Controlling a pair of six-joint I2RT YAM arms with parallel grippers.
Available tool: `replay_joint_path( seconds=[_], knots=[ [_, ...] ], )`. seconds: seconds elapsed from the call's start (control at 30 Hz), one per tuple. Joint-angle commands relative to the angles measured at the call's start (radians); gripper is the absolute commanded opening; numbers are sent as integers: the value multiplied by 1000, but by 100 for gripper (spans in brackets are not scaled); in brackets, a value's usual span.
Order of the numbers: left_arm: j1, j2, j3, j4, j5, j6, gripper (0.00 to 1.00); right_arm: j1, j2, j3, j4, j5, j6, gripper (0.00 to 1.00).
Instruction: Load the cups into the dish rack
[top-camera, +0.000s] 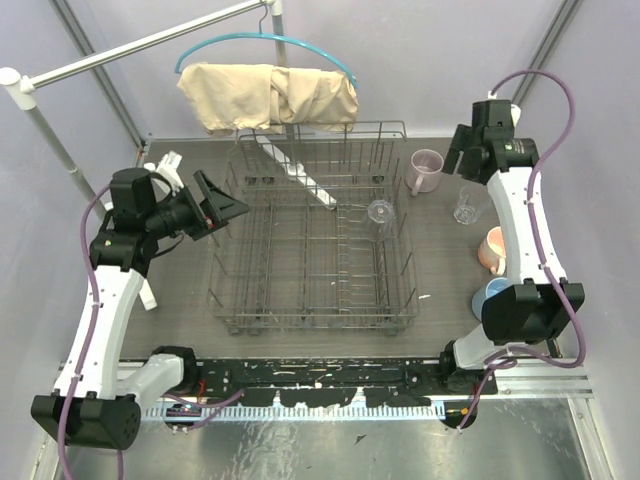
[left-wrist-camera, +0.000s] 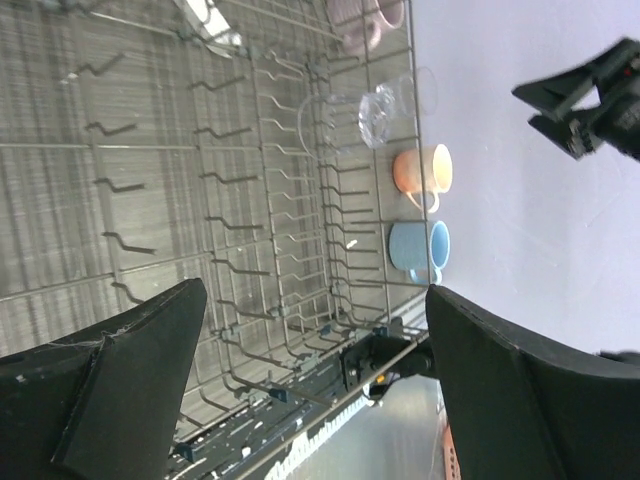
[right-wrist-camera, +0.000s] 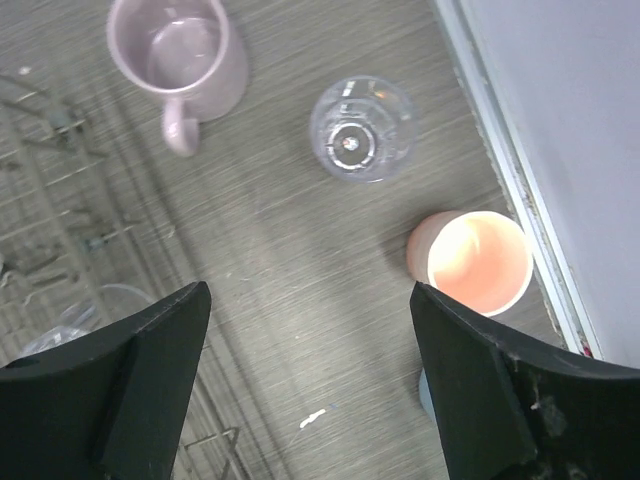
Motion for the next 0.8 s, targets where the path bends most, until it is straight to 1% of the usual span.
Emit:
replay_joint_path(
  seconds=[0.0, 0.13, 0.23, 0.43, 0.53, 0.77],
  knots=[
    [-103, -10, 43, 22, -33, -29, 98, -91, 53, -8, 22, -32, -36, 84],
    [-222, 24, 64, 49, -74, -54, 98, -125, 134, -11, 58, -59, -48, 76],
    [-283, 67, 90, 58, -97, -59, 98, -130, 205, 13, 74, -58, -62, 72],
    [-330, 127, 108, 88, -85, -74, 98, -146, 347, 71, 117, -65, -86, 72],
    [-333, 148, 113, 89, -88, -72, 98, -162, 410, 102, 124, -66, -89, 71],
    [-333, 196, 132, 95, -93, -74, 98, -192, 493, 119, 160, -90, -103, 66]
  ],
)
